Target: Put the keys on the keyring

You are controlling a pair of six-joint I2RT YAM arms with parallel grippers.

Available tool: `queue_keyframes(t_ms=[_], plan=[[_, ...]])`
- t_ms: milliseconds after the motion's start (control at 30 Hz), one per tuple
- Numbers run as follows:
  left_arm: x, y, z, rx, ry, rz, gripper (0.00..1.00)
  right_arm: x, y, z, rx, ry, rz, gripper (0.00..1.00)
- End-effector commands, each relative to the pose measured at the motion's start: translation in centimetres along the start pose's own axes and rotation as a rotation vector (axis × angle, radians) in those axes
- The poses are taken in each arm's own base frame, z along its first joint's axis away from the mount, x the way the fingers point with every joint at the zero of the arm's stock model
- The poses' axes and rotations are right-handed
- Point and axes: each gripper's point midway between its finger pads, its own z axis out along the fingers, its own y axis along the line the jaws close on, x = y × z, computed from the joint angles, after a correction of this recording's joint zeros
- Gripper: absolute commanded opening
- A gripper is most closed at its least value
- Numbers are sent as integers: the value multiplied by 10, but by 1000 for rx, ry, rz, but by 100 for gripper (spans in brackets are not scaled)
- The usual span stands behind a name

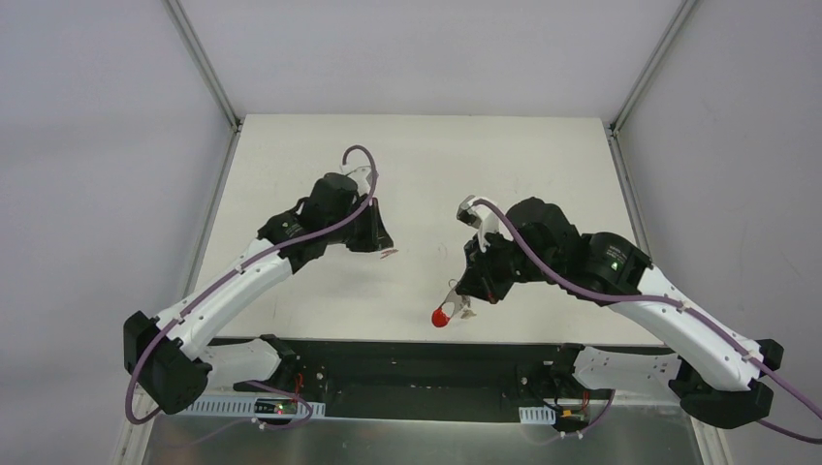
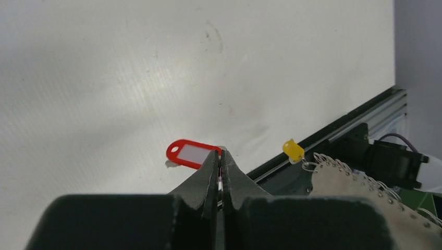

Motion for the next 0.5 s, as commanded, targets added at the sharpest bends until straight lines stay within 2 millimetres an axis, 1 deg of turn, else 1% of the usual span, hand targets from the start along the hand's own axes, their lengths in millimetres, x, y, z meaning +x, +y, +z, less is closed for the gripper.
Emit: queue_keyframes(t_ms=[0,67,200,333,467], plan=[[-21,-38,-35,140,-48,92,0,-18,12,2,-56,-76,24,0],[-30,-44,-46,160,-89,129,0,-21,14,4,-69,-84,28,0],[-40,-60,-65,226,-130,188,0,-28,16,10,-82,-103,28,0],[-43,-79,-83,318,-140,252,0,-37,17,10,-86,-134,8,0],[-43,-92,-103,391,-166,318,0,-44,13,9,-59,-161,-20,0]])
